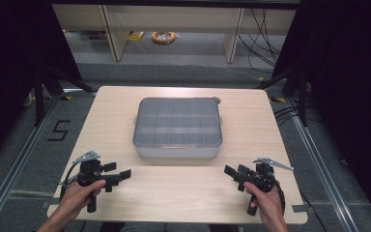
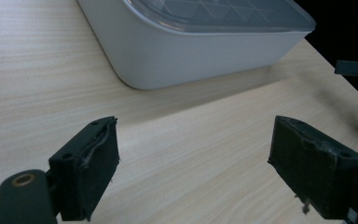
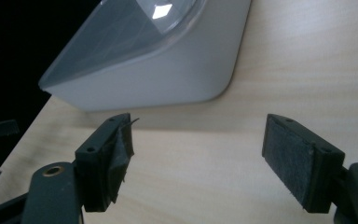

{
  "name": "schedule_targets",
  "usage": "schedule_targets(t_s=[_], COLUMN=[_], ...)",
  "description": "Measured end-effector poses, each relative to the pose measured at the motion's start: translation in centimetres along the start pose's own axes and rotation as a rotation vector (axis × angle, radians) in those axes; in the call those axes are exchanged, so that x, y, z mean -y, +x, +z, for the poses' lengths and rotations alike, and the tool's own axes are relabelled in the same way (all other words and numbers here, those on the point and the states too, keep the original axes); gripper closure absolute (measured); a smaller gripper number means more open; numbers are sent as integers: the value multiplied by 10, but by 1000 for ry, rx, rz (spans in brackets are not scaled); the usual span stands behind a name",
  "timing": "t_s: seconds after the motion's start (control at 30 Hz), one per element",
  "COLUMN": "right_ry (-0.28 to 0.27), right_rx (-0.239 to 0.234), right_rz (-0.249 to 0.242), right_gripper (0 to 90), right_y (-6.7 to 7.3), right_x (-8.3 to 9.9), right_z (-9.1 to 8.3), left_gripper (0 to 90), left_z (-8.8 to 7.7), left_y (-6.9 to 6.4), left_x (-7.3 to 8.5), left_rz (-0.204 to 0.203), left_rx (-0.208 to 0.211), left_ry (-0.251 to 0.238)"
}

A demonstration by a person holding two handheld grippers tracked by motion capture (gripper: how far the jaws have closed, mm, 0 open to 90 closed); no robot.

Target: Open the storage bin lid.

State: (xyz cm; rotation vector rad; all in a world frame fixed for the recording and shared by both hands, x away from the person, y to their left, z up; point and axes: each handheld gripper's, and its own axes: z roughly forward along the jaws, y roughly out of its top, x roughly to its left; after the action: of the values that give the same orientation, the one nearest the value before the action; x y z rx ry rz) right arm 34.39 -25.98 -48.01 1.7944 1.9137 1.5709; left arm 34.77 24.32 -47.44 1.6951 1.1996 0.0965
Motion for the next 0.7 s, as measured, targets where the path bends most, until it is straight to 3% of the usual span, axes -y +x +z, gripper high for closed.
schedule_targets(t_s=[0.1,0.13,0.2,0.3,0.37,0.43,0.47,0.5,0.57,0.6,0.7], right_ry=[-16,-21,-34,-28,-25,-28,-15,-15,-32,-21,-21], right_rx=[-15,-58,-45,-47,-45,-37,-37,-37,-29,-33,-35], right_rz=[3,57,35,31,86,61,112,112,84,123,151], right_gripper=[266,269,275,277,282,283,288,288,300,301,308], right_y=[-1,-1,-1,-3,-3,-5,-4,-4,-13,-11,-16], right_x=[-8,-17,-25,-31,-40,-43,-47,-47,-57,-60,-68], right_z=[2,4,10,14,21,23,28,28,38,40,50], left_gripper=[147,147,147,148,149,152,153,158,180,185,194], left_z=[1,2,6,9,14,17,21,21,27,29,34], left_y=[1,1,1,3,5,9,12,12,17,18,21], left_x=[-5,-10,-17,-22,-27,-33,-41,-41,-53,-58,-66], left_rz=[-35,-25,-17,-10,-15,-22,-30,-30,-24,-28,-44], left_rx=[36,52,31,32,23,31,28,28,21,17,11], left_ry=[-12,-3,-15,-10,-17,-8,-5,-5,-19,-25,-26])
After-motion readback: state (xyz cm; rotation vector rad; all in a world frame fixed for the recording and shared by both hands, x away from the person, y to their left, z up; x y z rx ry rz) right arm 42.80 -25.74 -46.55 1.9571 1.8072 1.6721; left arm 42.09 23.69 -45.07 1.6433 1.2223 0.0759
